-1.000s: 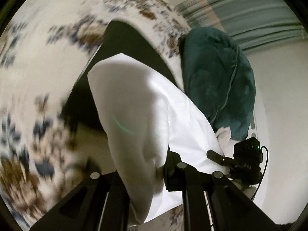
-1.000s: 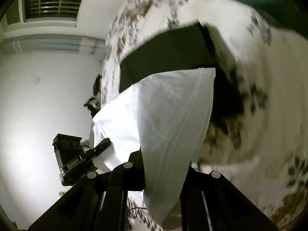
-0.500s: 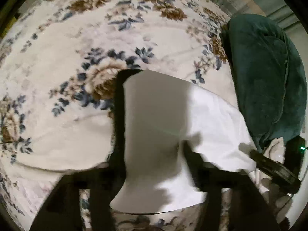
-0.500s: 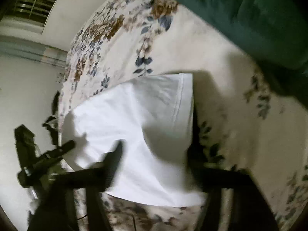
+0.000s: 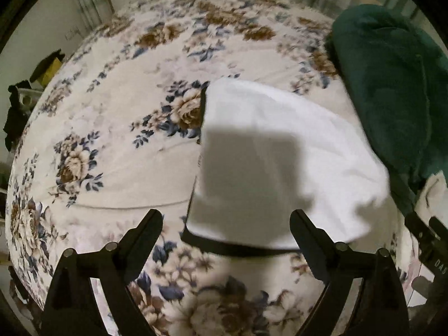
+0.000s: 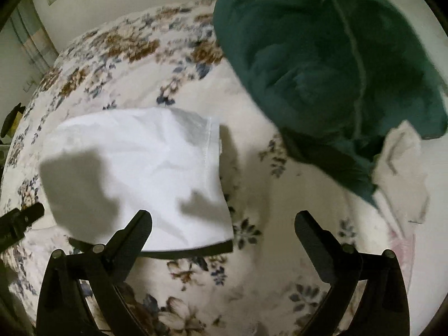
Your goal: Fold small clothes
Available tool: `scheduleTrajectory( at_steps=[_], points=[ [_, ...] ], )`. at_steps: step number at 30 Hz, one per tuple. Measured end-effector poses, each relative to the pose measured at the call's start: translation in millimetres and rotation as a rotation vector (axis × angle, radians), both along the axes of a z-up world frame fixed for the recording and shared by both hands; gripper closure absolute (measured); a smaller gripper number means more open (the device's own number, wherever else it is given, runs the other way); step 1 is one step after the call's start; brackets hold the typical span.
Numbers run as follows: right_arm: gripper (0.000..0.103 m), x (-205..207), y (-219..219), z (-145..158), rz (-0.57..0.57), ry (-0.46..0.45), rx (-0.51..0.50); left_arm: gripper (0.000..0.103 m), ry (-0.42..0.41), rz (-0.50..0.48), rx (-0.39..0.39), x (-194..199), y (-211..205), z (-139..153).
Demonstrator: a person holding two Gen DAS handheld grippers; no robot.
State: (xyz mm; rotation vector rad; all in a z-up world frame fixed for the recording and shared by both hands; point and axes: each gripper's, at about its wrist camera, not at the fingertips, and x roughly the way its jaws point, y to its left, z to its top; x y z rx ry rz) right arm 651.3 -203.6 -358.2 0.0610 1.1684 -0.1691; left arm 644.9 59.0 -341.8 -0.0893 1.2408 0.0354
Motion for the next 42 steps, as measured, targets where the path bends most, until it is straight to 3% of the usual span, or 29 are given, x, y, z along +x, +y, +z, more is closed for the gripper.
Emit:
scheduleTrajectory(
  at_steps=[4,16,22,31,42],
  points=[
    [0.0,-38.3,3.4,54.1,0.0,-0.067,-0.034,0.01,-0.069,0.005,0.005,-33.2,-7.4,37.3],
    [0.0,-171.3,10.6,228.5,0.014,-0.267,-0.126,0.01,-0.293,-0.013,0.056,-135.9,-20.9,190.8],
    [0.0,-235.0,16.4,300.1,0.022,-0.344,-0.135,0.01,-0.344,-0.011,0.116,-187.1,-26.5,245.4],
    [0.0,-329.6,22.5,387.8,0.022,-0.455,-0.159,0.01,-0.419,-0.009,0.118,-257.7,-29.6,299.4],
    [0.0,-408.5,20.7,443.2,0.044,-0.509,-0.155,0.01,-0.457,0.013,0.13,-312.3,-32.3,330.4]
  ],
)
